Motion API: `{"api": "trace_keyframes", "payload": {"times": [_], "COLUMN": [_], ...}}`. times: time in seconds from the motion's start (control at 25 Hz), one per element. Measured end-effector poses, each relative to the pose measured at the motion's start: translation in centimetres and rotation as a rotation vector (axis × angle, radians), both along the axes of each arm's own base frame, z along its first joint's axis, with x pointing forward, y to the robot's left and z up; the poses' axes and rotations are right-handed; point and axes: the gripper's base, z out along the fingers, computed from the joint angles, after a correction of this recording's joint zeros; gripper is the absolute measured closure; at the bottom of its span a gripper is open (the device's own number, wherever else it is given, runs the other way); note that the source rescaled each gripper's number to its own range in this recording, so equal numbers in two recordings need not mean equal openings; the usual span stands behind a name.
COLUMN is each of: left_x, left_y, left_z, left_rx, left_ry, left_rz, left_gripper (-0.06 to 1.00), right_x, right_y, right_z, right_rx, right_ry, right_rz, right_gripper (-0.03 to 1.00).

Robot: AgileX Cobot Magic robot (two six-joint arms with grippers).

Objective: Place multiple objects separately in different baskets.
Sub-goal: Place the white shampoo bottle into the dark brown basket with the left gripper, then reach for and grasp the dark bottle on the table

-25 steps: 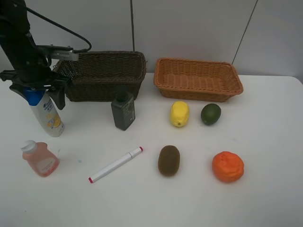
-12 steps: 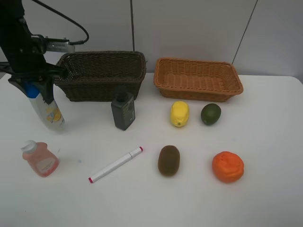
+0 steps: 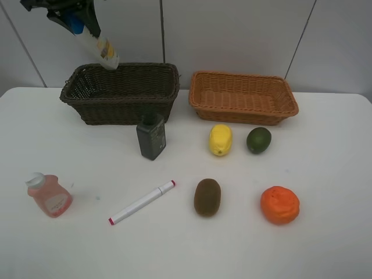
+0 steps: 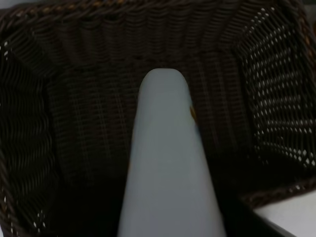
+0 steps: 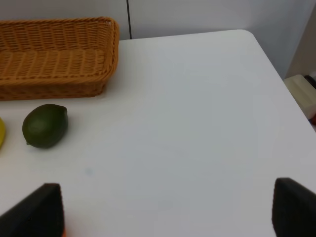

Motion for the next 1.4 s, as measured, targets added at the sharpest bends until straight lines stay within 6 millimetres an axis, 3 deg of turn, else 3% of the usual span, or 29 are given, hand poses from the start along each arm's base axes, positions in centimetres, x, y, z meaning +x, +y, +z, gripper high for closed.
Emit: {"api": "trace_keyframes", "payload": {"times": [0.12,0.32,0.36,0.52,0.6,0.76,0.92,1.12,1.28,1.4], "left_x": [2.1,3.4,3.4,3.5,3.5,3.0,1.3,-3.3,-7.8,-10.4], "left_y": [-0.2,-0.1,-0.1,0.0,0.0,0.1,-0.3,-2.2,-5.3,-8.0], "left_z": [-3.2,-7.5,-7.7,-7.4,-7.2,-5.0,0.3,7.2,8.7,7.5], "left_rx": [0.019,0.065,0.069,0.076,0.083,0.075,0.0,-0.041,-0.035,-0.024], "left_ry": [0.033,0.103,0.106,0.091,0.086,0.043,-0.052,-0.174,-0.157,-0.095], "left_rz": [0.001,-0.011,-0.019,-0.04,-0.04,-0.034,-0.036,-0.104,-0.205,-0.291], "left_gripper": [0.61,0.58,0.53,0.13,0.05,0.03,0.03,0.03,0.02,0.02], "right_x": [0.0,0.0,0.0,0.0,0.0,0.0,0.0,0.0,0.0,0.0], "right_y": [0.0,0.0,0.0,0.0,0.0,0.0,0.0,0.0,0.0,0.0], "right_z": [0.0,0.0,0.0,0.0,0.0,0.0,0.0,0.0,0.0,0.0], "right_rx": [0.0,0.0,0.0,0.0,0.0,0.0,0.0,0.0,0.0,0.0], "right_ry": [0.0,0.0,0.0,0.0,0.0,0.0,0.0,0.0,0.0,0.0], "right_rz": [0.0,0.0,0.0,0.0,0.0,0.0,0.0,0.0,0.0,0.0], "right_gripper": [-0.03,-0.03,-0.03,-0.03,-0.03,-0.03,-0.03,-0.03,-0.03,-0.03]}}
